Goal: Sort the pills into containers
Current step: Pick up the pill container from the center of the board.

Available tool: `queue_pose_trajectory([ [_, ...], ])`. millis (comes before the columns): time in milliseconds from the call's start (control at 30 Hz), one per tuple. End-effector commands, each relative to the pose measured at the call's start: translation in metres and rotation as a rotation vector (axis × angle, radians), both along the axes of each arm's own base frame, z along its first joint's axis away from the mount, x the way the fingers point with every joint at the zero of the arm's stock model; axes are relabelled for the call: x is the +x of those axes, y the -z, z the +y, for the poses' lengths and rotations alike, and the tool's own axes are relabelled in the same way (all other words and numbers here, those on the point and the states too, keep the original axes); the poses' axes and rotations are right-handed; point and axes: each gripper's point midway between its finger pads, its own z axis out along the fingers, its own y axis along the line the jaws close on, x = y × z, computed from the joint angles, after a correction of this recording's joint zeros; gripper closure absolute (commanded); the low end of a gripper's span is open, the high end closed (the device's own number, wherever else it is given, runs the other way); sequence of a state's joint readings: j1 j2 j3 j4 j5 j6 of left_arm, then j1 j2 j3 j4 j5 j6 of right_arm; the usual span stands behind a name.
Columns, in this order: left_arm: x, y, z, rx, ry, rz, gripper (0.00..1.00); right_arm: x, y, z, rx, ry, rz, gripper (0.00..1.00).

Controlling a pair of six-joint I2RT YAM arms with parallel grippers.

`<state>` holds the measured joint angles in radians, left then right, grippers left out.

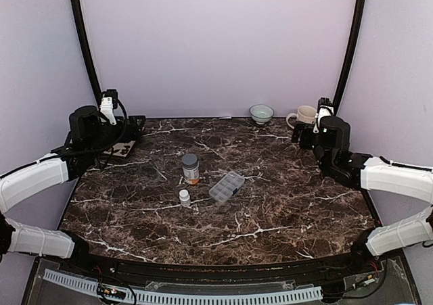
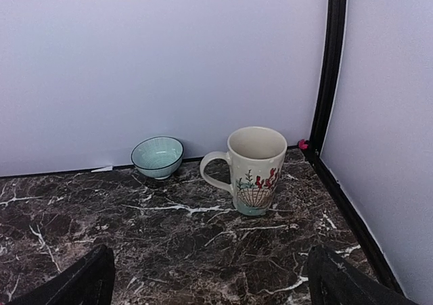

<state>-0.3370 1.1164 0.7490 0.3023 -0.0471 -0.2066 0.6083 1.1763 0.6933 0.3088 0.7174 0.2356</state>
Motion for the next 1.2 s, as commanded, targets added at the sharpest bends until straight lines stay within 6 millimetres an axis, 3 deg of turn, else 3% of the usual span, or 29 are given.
queue_pose_trajectory([
  [0, -0.006, 0.001, -0.002, 0.101, -0.013, 0.028, 0.08, -0.003, -0.013, 0.003, -0.044, 0.049, -0.029, 0.00],
  [100, -0.008, -0.003, -0.014, 0.130, 0.020, 0.046, 0.06, 0.002, -0.010, 0.042, -0.010, -0.177, -0.056, 0.06],
  [200, -0.010, -0.001, -0.020, 0.184, 0.018, 0.064, 0.06, 0.006, -0.013, 0.068, 0.118, -0.281, -0.019, 0.22],
  [267, -0.012, 0.001, -0.026, 0.217, 0.017, 0.073, 0.06, 0.006, -0.008, 0.080, 0.211, -0.310, 0.023, 0.23],
  [367, -0.019, 0.004, -0.043, 0.253, 0.059, 0.082, 0.10, 0.003, 0.013, 0.102, 0.300, -0.342, 0.147, 0.23],
  [633, -0.041, 0.022, -0.100, 0.394, 0.168, 0.096, 0.18, -0.018, 0.065, 0.160, 0.322, -0.344, 0.397, 0.17],
  [767, -0.051, 0.021, -0.111, 0.386, 0.204, 0.096, 0.26, -0.026, 0.085, 0.186, 0.327, -0.340, 0.527, 0.14],
  [967, -0.063, 0.017, -0.120, 0.371, 0.236, 0.089, 0.27, -0.031, 0.111, 0.227, 0.290, -0.300, 0.677, 0.10],
  [1167, -0.075, 0.021, -0.133, 0.383, 0.301, 0.103, 0.27, -0.035, 0.137, 0.236, 0.348, -0.230, 0.781, 0.07],
])
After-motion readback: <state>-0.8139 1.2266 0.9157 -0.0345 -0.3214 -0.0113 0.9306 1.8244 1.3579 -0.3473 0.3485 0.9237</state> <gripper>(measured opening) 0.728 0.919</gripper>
